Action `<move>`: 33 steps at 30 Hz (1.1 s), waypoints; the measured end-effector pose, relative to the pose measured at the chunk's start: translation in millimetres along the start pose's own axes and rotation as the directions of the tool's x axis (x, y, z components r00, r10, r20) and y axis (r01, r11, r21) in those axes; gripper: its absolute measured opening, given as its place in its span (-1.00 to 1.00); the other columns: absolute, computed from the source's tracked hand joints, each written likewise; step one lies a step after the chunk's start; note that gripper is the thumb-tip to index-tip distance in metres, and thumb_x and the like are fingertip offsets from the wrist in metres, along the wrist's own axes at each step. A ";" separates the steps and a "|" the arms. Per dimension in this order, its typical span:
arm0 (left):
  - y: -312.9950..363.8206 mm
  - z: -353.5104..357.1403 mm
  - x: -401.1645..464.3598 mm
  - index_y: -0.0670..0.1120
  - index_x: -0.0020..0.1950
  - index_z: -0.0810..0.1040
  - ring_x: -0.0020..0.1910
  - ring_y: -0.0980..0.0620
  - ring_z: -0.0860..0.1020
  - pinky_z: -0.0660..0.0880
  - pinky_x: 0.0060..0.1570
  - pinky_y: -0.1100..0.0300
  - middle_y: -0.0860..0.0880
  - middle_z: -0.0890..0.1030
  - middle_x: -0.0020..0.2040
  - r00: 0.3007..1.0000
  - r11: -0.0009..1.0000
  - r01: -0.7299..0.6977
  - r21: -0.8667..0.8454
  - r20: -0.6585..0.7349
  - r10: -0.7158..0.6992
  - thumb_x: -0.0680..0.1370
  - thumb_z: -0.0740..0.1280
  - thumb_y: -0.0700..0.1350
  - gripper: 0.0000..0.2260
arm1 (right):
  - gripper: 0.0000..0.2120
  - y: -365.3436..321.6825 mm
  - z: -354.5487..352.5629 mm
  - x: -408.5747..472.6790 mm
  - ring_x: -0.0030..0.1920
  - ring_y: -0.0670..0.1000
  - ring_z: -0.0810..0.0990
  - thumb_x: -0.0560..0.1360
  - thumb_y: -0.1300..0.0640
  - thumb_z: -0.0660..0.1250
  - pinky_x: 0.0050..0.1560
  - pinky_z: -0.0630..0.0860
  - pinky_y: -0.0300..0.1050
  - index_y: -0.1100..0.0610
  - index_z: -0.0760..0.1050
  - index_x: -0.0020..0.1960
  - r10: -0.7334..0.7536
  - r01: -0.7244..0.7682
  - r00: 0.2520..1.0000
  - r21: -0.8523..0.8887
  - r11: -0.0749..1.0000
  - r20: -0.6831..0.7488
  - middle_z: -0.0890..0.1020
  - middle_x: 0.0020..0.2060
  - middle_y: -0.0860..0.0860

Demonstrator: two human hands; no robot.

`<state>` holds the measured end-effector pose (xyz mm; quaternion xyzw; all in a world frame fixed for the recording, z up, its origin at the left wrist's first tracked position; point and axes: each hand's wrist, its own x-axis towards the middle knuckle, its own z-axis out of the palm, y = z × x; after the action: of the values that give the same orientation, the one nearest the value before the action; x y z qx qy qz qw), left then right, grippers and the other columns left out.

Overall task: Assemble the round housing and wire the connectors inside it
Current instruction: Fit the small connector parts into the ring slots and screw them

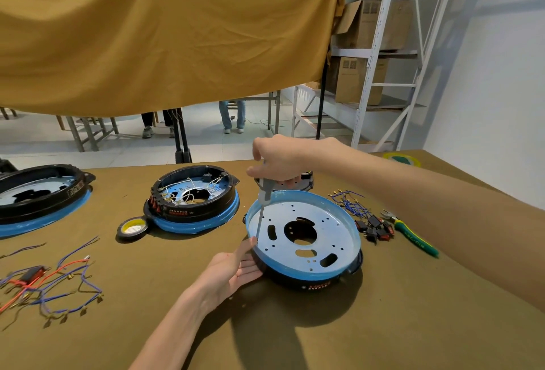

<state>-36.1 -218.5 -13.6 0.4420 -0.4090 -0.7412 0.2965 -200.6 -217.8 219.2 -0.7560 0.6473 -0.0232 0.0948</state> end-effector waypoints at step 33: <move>3.7 7.6 -16.5 -0.21 0.17 0.46 0.14 -0.20 0.65 0.67 -0.04 0.04 -0.27 0.61 0.20 1.000 1.000 0.009 -0.027 0.002 -0.009 0.27 0.58 0.14 -0.34 | -0.66 -0.8 8.8 -15.1 -0.40 0.02 0.68 0.64 -0.12 0.27 -0.42 0.63 -0.09 0.11 0.33 0.23 -0.032 0.027 0.997 -0.060 0.998 -0.077 0.67 -0.20 0.06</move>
<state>-35.4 -204.5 -1.5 0.4394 -0.3973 -0.7483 0.2987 -200.8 -201.8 212.0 -0.7664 0.6398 -0.0350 0.0467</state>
